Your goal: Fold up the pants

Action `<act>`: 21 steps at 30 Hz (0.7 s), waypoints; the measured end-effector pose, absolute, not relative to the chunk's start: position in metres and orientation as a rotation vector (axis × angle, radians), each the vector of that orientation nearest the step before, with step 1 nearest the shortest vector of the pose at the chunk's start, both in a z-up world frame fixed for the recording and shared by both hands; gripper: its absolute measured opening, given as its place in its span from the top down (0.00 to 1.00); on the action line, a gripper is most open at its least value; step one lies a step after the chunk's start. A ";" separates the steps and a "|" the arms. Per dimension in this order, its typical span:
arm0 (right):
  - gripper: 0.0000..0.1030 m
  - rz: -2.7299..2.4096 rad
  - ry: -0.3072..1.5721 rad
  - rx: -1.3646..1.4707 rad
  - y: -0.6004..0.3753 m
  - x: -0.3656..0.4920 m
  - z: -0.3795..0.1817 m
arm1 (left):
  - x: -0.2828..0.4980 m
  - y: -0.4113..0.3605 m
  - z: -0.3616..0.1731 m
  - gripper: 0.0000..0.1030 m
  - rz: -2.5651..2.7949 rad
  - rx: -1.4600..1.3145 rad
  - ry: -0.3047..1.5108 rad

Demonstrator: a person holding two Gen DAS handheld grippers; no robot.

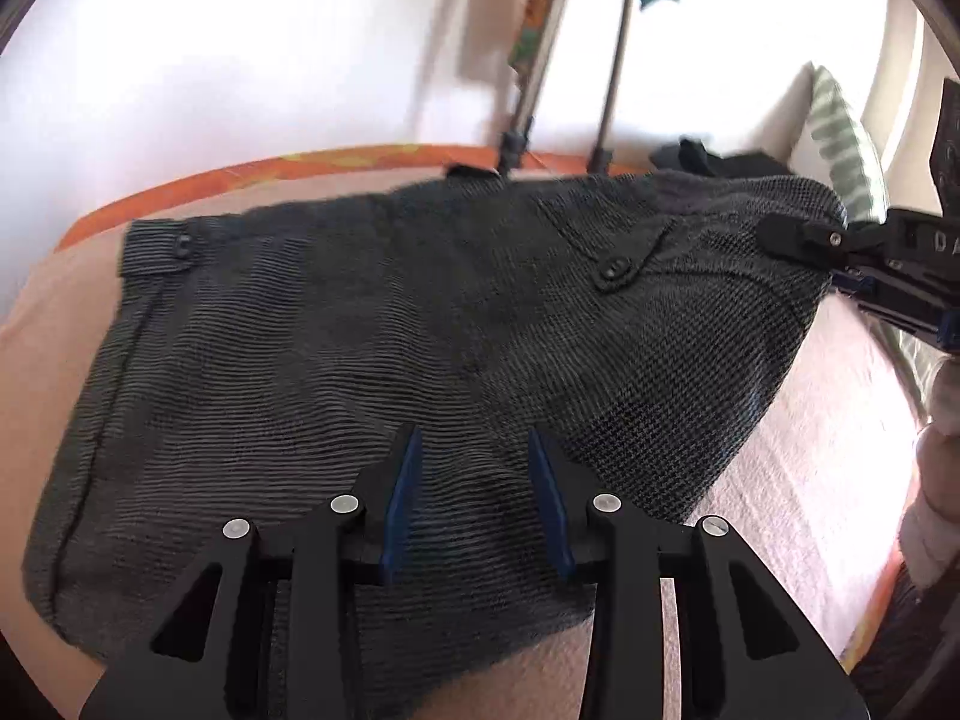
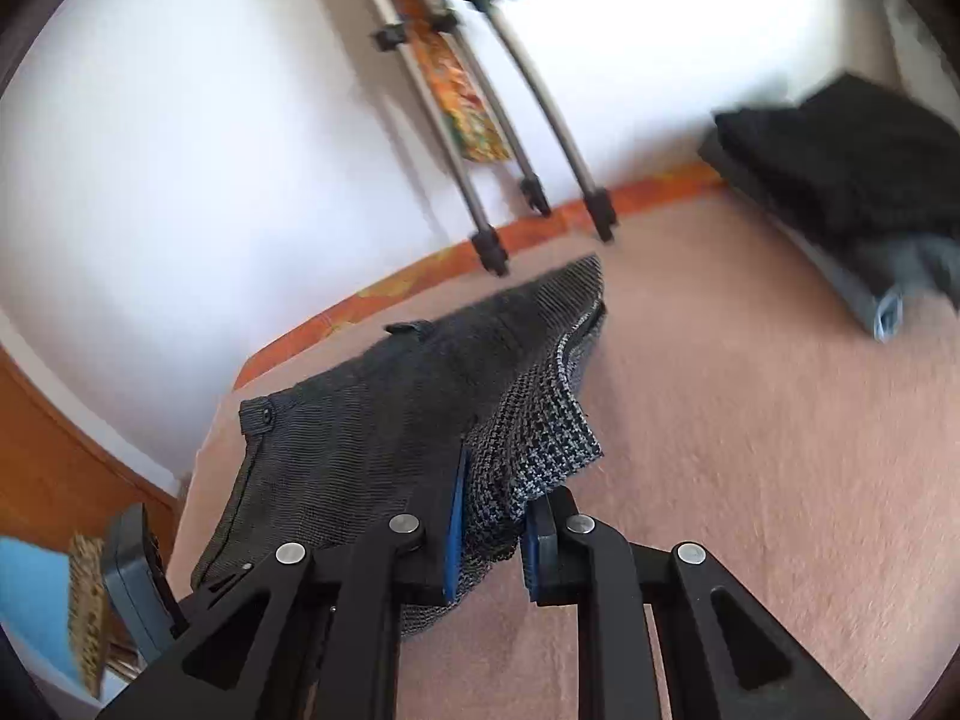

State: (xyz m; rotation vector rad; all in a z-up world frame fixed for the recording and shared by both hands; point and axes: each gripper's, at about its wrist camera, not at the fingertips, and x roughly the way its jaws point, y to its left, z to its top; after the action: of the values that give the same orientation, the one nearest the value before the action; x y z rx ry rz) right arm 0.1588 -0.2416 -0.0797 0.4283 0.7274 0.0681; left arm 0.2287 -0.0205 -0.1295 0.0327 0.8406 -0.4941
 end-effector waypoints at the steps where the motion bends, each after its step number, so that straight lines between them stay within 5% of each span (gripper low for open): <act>1: 0.86 0.078 0.722 0.406 -0.236 0.160 -0.075 | 0.226 -0.010 -0.125 0.65 -0.468 0.020 0.831; 10: 0.87 0.185 0.670 0.174 -0.155 0.173 -0.040 | 0.209 0.087 -0.149 0.66 -0.292 -0.024 0.914; 21: 0.88 0.403 0.727 -0.214 0.010 0.197 -0.054 | 0.155 0.207 -0.094 0.66 -0.123 -0.295 0.714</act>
State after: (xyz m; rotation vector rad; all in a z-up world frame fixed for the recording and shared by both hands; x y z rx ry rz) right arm 0.1968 0.0099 -0.0542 -0.2138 0.7268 0.4028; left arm 0.1549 0.2071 -0.0944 -0.2946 0.7138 -0.1234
